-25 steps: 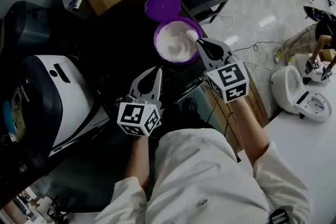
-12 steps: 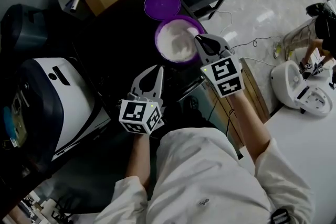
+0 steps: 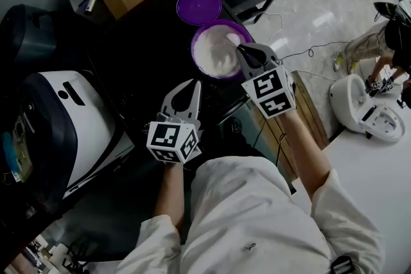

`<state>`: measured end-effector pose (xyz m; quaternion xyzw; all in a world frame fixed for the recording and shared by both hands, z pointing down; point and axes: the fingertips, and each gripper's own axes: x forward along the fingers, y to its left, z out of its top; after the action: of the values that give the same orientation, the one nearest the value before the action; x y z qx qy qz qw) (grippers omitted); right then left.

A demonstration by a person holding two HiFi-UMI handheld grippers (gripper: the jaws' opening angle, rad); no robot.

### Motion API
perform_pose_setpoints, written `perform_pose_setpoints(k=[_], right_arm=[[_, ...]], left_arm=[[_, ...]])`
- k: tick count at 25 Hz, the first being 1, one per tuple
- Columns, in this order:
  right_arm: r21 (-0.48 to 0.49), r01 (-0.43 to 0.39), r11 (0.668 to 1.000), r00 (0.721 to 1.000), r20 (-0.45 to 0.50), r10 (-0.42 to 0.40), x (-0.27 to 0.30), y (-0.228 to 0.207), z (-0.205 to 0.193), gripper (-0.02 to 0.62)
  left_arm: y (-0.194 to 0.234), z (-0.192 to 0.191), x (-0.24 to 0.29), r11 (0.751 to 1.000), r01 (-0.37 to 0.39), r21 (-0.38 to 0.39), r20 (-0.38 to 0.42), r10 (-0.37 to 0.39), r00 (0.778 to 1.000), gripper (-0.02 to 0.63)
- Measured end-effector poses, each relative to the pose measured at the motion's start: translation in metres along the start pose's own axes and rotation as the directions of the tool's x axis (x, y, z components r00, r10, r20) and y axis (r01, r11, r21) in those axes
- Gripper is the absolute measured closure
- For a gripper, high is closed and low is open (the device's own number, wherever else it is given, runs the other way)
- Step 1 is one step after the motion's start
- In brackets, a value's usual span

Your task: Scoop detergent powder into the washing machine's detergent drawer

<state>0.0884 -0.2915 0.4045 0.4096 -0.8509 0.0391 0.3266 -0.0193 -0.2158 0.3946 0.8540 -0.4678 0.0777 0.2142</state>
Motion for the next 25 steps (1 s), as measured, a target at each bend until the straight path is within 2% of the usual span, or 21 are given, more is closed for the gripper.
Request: perform_pose_setpoints(k=[9, 16, 25], right_arm=[[-0.007, -0.044, 0.999, 0.997, -0.057, 0.044, 0.005, 0.005, -0.005, 0.584], [-0.07, -0.076, 0.995, 0.991, -0.117, 0.068, 0.008, 0.012, -0.005, 0.584], [-0.082, -0.139, 0.987, 0.98, -0.156, 0.125, 0.012, 0.024, -0.006, 0.584]], left_arm=[[0.001, -0.001, 0.003, 1.0, 0.008, -0.005, 0.002, -0.008, 1.0, 0.586], [0.002, -0.002, 0.002, 1.0, 0.007, -0.009, 0.002, -0.007, 1.0, 0.586], [0.003, 0.0, 0.0, 1.0, 0.006, -0.01, 0.007, -0.006, 1.0, 0.586]])
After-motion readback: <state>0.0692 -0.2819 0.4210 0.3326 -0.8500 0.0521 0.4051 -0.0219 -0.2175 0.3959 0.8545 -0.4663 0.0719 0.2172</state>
